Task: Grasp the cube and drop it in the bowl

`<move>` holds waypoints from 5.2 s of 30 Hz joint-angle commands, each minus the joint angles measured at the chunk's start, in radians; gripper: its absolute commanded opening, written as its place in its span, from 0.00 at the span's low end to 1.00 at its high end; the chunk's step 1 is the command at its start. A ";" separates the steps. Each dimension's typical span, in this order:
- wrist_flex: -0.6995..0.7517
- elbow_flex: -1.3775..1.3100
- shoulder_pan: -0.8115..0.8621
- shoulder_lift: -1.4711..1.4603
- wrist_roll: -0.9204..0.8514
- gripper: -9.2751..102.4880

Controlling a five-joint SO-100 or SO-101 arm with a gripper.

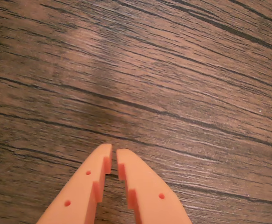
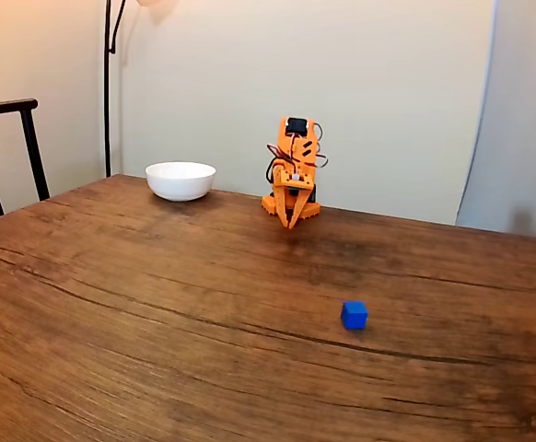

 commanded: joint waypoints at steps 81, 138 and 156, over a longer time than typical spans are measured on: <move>-0.265 -1.126 -0.083 -1.285 0.202 0.08; -1.557 -1.137 -0.305 -2.062 -0.074 0.51; -1.667 -1.137 -0.342 -2.178 -0.075 0.54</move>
